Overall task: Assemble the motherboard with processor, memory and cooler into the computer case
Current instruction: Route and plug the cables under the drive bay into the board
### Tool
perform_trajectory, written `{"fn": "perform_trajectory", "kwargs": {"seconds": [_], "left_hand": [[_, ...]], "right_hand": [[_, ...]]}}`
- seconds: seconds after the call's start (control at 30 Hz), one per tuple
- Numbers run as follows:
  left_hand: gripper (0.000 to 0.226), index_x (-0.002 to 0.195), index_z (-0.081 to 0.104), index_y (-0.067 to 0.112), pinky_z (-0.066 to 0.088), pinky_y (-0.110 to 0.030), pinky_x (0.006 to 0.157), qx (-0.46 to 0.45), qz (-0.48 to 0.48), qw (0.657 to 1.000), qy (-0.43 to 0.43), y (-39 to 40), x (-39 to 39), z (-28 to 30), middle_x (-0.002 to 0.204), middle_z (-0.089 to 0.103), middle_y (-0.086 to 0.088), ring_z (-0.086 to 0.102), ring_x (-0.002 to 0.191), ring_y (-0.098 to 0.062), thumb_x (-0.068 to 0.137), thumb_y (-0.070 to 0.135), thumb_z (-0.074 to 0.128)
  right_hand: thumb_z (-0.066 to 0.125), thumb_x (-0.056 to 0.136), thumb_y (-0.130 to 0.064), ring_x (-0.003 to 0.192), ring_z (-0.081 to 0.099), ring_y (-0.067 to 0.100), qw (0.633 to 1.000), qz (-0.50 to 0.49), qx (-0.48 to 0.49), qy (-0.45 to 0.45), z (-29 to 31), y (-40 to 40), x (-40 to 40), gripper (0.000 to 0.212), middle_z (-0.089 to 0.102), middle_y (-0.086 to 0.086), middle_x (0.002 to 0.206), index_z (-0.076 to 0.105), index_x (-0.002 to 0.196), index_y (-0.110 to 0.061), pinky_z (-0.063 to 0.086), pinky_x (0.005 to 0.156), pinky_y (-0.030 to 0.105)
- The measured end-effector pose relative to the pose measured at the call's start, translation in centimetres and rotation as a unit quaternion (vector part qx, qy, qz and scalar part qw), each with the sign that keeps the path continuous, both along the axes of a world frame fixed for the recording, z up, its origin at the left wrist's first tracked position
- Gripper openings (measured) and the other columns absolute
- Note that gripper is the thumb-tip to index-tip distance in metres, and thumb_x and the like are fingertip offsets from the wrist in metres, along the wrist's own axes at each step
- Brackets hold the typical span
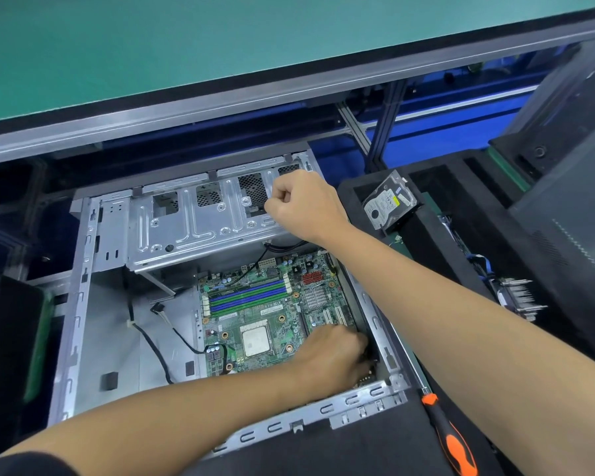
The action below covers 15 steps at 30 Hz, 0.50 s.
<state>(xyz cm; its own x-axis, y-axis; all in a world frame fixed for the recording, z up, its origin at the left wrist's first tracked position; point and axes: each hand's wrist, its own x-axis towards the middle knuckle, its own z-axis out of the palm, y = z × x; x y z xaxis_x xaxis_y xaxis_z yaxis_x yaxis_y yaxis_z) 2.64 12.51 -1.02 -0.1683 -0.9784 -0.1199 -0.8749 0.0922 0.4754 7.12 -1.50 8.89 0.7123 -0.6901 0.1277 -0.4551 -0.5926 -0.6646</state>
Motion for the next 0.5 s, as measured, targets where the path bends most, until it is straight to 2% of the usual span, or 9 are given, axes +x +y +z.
{"fn": "perform_trajectory", "kwargs": {"seconds": [0.13,0.3,0.43,0.5], "left_hand": [[0.046,0.056,0.028,0.020,0.035,-0.028,0.056,0.011,0.012,1.000,0.007,-0.13,0.19,-0.23,0.058,0.041,0.002,0.044,0.054,-0.021,0.085,0.023,0.063],[0.048,0.057,0.029,0.022,0.035,-0.027,0.055,0.018,0.029,0.999,0.018,-0.17,-0.01,-0.33,0.061,0.042,0.004,0.046,0.056,-0.020,0.084,0.027,0.067],[0.052,0.056,0.026,0.028,0.024,-0.015,0.049,0.019,0.058,0.997,0.045,-0.29,-0.02,-0.27,0.056,0.032,0.013,0.036,0.050,-0.007,0.080,0.030,0.072],[0.053,0.054,0.026,0.028,0.025,-0.016,0.049,0.018,0.053,0.997,0.051,-0.33,-0.08,-0.18,0.054,0.030,0.014,0.037,0.049,-0.011,0.080,0.026,0.072]], "right_hand": [[0.057,0.080,-0.020,0.058,0.046,0.016,1.000,0.001,0.000,-0.002,-0.02,-0.02,0.04,0.019,0.055,0.005,0.059,0.060,0.068,-0.005,0.049,0.059,0.032],[0.057,0.079,-0.018,0.058,0.044,0.016,1.000,0.003,0.002,-0.002,-0.09,-0.02,0.07,0.019,0.049,-0.002,0.057,0.059,0.067,-0.005,0.046,0.058,0.029],[0.057,0.079,-0.018,0.059,0.044,0.016,1.000,0.005,-0.001,-0.001,-0.10,-0.04,0.09,0.019,0.049,-0.002,0.058,0.059,0.067,-0.005,0.043,0.057,0.028],[0.057,0.079,-0.018,0.058,0.044,0.016,1.000,0.005,-0.001,-0.002,-0.13,-0.06,0.06,0.018,0.049,-0.001,0.057,0.059,0.067,-0.004,0.044,0.057,0.028]]}}
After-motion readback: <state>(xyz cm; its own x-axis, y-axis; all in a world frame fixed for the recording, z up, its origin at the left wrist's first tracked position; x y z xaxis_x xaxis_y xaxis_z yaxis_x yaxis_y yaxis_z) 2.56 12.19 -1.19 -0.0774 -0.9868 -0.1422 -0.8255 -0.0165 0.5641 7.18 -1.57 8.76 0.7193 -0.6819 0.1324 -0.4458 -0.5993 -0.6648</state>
